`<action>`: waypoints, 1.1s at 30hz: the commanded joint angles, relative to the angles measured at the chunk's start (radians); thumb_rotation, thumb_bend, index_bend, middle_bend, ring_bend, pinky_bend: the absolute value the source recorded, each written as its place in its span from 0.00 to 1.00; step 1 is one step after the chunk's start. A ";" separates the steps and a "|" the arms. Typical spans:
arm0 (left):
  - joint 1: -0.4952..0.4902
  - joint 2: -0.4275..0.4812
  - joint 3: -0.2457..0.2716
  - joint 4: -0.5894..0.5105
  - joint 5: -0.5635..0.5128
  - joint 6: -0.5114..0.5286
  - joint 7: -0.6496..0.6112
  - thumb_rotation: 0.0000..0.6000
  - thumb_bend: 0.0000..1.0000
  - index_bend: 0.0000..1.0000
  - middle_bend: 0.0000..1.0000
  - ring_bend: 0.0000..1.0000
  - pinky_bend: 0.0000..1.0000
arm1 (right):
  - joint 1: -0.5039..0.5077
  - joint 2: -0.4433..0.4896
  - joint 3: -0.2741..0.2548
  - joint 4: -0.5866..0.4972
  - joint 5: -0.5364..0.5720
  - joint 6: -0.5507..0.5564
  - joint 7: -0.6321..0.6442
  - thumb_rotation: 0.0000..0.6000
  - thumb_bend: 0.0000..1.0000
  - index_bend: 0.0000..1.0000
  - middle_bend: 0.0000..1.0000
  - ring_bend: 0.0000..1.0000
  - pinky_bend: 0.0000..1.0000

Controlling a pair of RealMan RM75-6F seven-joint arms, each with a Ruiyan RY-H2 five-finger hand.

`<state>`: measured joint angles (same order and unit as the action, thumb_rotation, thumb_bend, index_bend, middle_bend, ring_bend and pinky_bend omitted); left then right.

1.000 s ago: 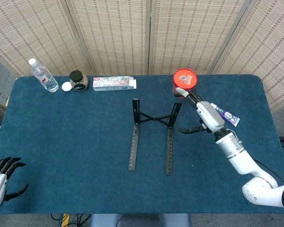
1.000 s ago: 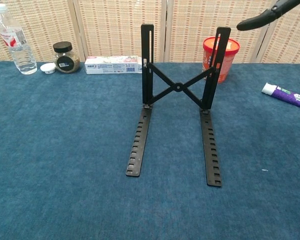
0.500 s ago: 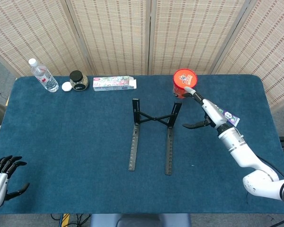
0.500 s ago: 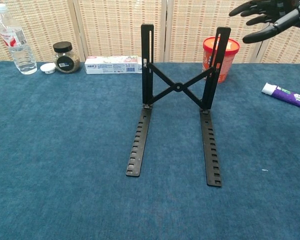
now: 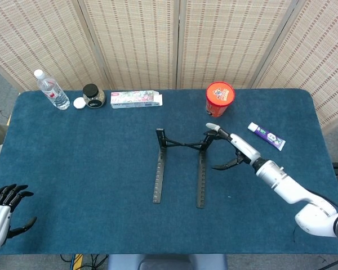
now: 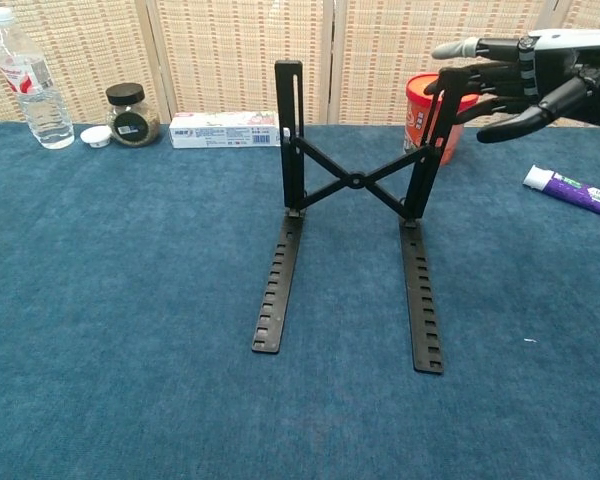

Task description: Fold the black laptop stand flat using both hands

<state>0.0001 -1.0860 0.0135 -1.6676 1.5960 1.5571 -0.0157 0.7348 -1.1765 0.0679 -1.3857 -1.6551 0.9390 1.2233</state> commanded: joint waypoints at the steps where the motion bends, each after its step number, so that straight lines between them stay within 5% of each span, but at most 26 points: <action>1: -0.003 0.000 -0.001 -0.001 0.001 -0.002 0.001 1.00 0.17 0.30 0.19 0.11 0.07 | -0.016 0.019 -0.052 -0.020 -0.066 0.063 0.010 1.00 0.00 0.00 0.19 0.08 0.17; 7: -0.019 0.003 -0.007 0.001 0.006 -0.015 0.003 1.00 0.17 0.30 0.19 0.12 0.07 | -0.045 0.071 -0.115 -0.084 -0.130 0.137 -0.028 1.00 0.00 0.00 0.20 0.09 0.17; 14: -0.078 0.023 -0.018 0.018 0.045 -0.065 -0.023 1.00 0.17 0.30 0.19 0.12 0.07 | -0.073 0.111 -0.126 -0.115 -0.112 0.187 -0.083 1.00 0.00 0.00 0.20 0.09 0.18; 25: -0.310 0.029 -0.072 0.098 0.121 -0.270 -0.141 1.00 0.17 0.29 0.20 0.12 0.07 | -0.160 0.134 -0.109 -0.159 -0.061 0.231 -0.694 1.00 0.00 0.00 0.20 0.09 0.18; 33: -0.487 -0.084 -0.105 0.215 0.126 -0.427 -0.233 1.00 0.17 0.28 0.20 0.12 0.07 | -0.213 0.141 -0.108 -0.201 -0.103 0.314 -0.937 1.00 0.00 0.00 0.18 0.09 0.18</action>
<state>-0.4504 -1.1373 -0.0776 -1.4823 1.7203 1.1630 -0.2212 0.5543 -1.0394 -0.0419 -1.5662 -1.7402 1.2120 0.3684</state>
